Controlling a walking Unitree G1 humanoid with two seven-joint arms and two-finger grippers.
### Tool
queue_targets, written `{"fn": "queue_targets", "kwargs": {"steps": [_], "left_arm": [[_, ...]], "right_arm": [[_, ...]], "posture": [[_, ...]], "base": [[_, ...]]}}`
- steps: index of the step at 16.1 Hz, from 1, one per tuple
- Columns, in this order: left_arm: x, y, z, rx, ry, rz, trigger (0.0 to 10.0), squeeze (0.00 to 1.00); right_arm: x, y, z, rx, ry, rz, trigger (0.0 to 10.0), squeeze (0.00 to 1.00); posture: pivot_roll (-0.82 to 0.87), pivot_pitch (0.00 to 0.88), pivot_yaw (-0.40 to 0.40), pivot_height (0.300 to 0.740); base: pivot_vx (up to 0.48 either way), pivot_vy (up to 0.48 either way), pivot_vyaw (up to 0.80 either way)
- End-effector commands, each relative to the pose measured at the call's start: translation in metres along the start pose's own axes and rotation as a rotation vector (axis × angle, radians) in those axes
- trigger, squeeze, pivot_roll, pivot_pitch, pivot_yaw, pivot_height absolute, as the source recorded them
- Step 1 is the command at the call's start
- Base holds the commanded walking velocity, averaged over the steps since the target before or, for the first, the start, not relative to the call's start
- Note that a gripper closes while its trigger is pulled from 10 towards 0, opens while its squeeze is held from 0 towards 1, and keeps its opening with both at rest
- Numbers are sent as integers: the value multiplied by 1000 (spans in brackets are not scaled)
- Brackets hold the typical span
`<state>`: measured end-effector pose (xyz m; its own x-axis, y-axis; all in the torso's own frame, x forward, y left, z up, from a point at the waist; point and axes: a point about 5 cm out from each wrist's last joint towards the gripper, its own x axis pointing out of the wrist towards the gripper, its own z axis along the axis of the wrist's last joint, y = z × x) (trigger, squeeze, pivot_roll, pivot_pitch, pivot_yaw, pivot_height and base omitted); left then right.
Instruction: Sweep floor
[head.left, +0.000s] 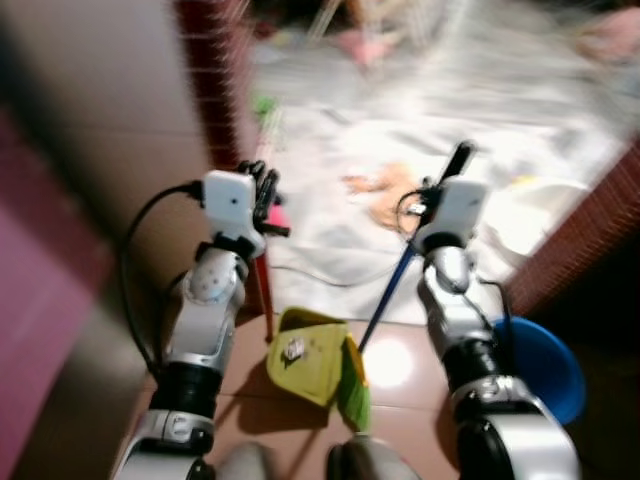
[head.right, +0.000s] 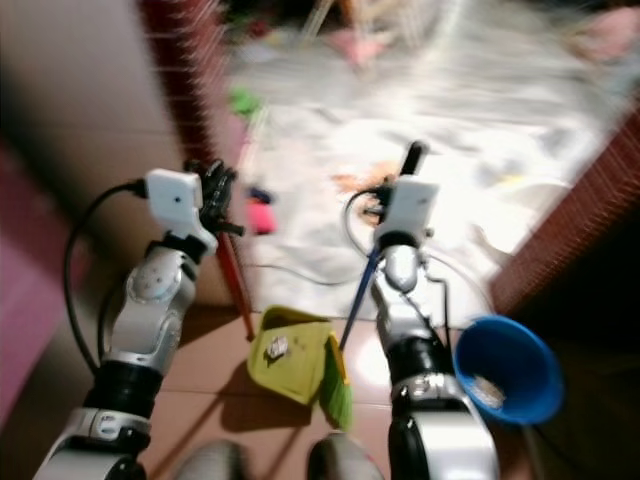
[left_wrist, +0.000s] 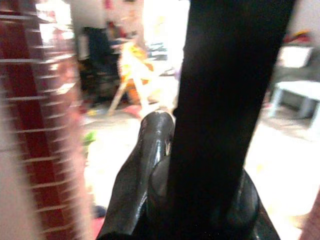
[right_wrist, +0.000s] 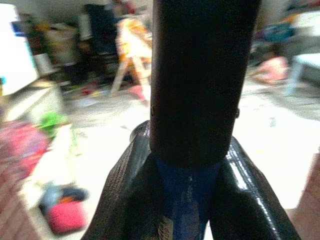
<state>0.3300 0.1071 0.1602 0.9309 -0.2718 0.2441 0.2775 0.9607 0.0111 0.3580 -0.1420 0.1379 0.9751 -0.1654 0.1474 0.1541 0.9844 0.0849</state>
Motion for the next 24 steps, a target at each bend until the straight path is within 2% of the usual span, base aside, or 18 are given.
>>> {"fn": "queue_targets", "kwargs": {"steps": [1, 4, 16, 24], "left_arm": [[3, -2, 9, -35, -35, 6, 10000, 0], [3, -4, 6, -37, -21, 16, 10000, 0], [4, -5, -1, -61, 43, 58, 10000, 0], [6, -5, 0, -67, 49, 61, 10000, 0]], "right_arm": [[5, 9, 8, 21, -13, 15, 10000, 0], [10, 15, 17, 56, -26, 14, 10000, 0], [11, 12, 9, 79, 27, 3, 10000, 0], [12, 12, 6, 69, 43, 15, 10000, 0]], "posture": [[-17, 10, -22, 740], [-21, 10, -23, 740], [-26, 11, -34, 740], [-28, 0, -41, 740]], "base": [[0, -292, -712], [0, -194, -329], [0, 0, 0], [-285, 0, 0]]}}
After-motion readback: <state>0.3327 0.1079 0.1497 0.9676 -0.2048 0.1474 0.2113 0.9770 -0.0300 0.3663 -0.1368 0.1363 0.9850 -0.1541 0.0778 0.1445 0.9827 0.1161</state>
